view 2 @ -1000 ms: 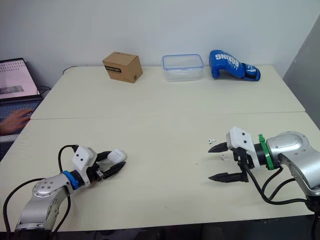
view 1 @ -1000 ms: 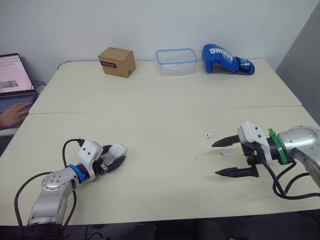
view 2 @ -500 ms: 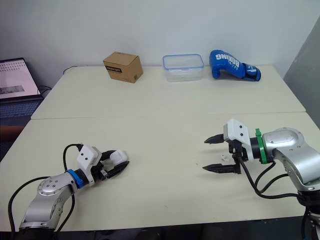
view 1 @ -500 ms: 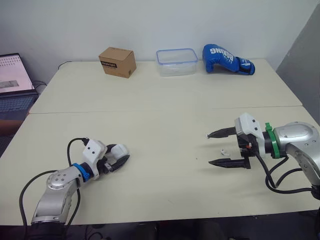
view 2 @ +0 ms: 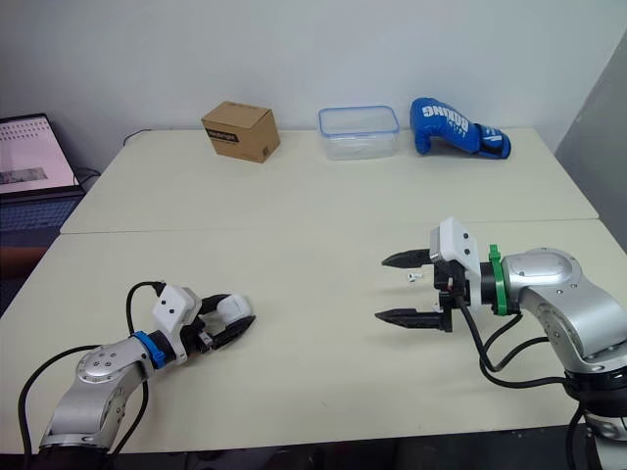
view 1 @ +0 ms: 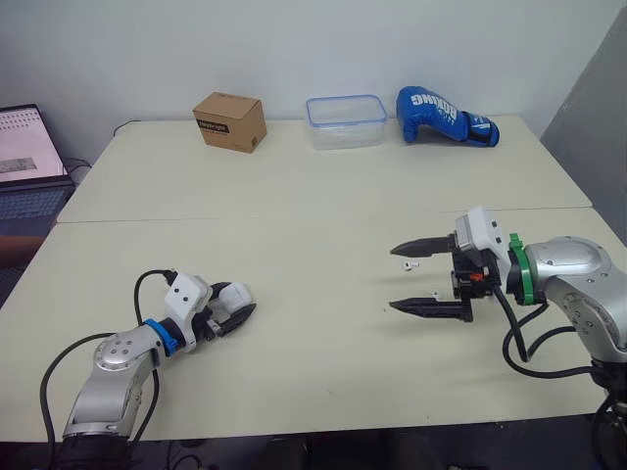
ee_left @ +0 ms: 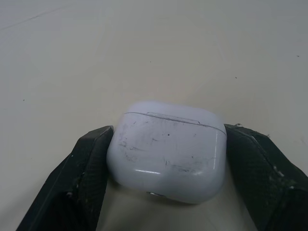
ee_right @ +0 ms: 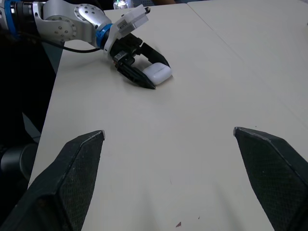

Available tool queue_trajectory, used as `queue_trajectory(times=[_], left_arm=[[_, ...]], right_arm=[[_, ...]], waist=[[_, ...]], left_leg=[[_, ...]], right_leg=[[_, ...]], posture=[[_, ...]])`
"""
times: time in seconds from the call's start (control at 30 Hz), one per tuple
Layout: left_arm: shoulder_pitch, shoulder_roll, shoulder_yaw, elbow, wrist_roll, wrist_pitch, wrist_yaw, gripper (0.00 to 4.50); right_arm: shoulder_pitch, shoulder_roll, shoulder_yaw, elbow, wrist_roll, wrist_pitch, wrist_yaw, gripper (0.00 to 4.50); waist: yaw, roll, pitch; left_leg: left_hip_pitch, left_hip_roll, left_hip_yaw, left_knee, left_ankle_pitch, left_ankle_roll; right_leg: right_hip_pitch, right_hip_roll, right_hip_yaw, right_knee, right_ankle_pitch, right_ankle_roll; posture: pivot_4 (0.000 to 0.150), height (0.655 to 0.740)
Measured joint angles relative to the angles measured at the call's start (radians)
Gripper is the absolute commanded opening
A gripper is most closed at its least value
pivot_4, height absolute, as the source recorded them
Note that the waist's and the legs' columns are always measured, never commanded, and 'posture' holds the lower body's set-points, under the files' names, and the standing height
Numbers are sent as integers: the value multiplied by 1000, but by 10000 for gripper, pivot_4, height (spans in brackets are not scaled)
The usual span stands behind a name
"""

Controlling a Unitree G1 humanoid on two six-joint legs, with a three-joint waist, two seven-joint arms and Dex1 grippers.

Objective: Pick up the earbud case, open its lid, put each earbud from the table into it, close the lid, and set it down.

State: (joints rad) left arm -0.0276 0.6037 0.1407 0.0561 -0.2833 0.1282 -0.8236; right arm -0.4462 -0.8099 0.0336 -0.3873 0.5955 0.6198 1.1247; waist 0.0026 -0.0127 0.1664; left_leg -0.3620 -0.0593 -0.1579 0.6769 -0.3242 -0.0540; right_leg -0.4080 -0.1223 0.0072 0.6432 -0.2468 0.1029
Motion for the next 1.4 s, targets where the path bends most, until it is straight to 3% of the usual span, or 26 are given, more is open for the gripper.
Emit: queue_trajectory(times=[0.6,1.4], left_arm=[[-63,71,-14,152,-5,-119,-171,37310],[-59,117,-13,239,-19,-200,-233,37310]], right_arm=[[10,4,-11,-50,31,33,-56,45000],[46,-25,-13,-60,41,13,-43,45000]], waist=[[-8,1,0],[-30,2,-1]], left_leg=[[0,0,0,0,0,0],[1,1,0,-1,0,0]], right_leg=[[0,1,0,0,0,0],[-1,1,1,1,0,0]], posture=[[1500,7307],[1500,7307]])
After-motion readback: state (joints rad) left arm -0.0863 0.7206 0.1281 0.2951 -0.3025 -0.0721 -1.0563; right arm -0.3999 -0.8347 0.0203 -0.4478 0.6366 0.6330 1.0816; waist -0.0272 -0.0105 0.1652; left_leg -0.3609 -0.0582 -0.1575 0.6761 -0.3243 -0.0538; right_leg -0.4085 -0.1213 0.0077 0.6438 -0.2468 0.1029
